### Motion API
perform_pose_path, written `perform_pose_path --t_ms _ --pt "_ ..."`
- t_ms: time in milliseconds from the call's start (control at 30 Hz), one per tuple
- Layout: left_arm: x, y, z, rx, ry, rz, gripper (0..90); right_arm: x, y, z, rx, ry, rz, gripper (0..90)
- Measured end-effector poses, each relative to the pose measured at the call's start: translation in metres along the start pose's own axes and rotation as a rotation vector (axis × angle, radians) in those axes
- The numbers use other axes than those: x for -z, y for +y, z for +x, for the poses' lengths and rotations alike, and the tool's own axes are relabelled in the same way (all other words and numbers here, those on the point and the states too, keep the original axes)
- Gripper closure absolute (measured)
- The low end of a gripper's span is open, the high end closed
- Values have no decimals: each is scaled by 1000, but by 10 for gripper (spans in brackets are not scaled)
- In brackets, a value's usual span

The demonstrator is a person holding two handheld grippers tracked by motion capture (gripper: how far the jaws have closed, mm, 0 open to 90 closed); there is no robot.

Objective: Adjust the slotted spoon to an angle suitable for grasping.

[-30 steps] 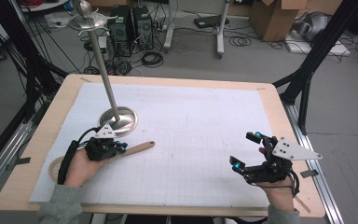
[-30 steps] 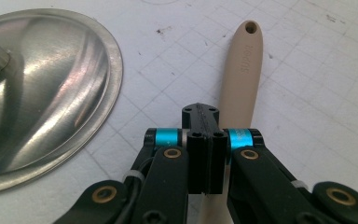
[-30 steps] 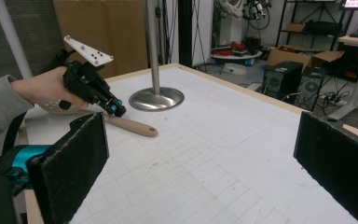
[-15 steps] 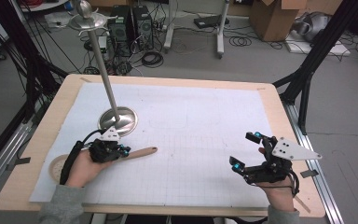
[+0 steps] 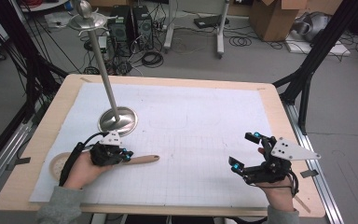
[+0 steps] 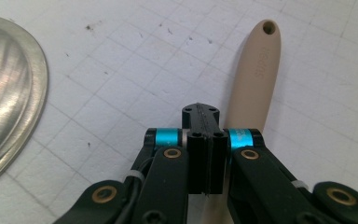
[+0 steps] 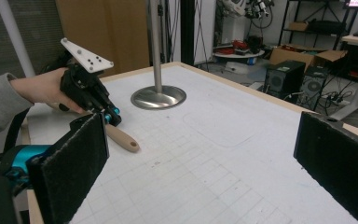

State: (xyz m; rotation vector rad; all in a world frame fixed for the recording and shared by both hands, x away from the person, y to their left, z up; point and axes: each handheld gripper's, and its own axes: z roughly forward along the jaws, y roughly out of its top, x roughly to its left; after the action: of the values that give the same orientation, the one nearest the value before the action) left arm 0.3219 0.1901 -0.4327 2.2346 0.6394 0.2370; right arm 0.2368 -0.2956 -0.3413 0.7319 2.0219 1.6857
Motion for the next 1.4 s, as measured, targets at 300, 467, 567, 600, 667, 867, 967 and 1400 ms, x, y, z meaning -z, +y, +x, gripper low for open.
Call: perform_pose_path --t_ms 300,467,567,600,667,867,967,1400 --pt "35 2 0 -22 -10 -88 776 3 0 -2 -5 -6 -8 20" --pt "44 2 -4 -56 -6 -84 671 2 0 -1 -6 -3 -4 20" --pt "49 2 -1 -62 -30 -80 584 2 0 -1 -4 -4 -7 20" --pt "51 1 0 -66 -43 -74 548 2 1 -1 -5 -2 -8 20" --pt "54 0 1 -82 -53 -57 474 3 1 -1 -8 1 -10 19" --pt "66 -9 6 -107 -62 -42 168 2 0 -2 -11 7 -6 20" --pt "71 -15 8 -106 -78 -35 119 1 0 -1 -11 11 -3 20" --pt "78 -26 6 -148 -127 -6 109 -5 -1 1 -5 27 17 21"
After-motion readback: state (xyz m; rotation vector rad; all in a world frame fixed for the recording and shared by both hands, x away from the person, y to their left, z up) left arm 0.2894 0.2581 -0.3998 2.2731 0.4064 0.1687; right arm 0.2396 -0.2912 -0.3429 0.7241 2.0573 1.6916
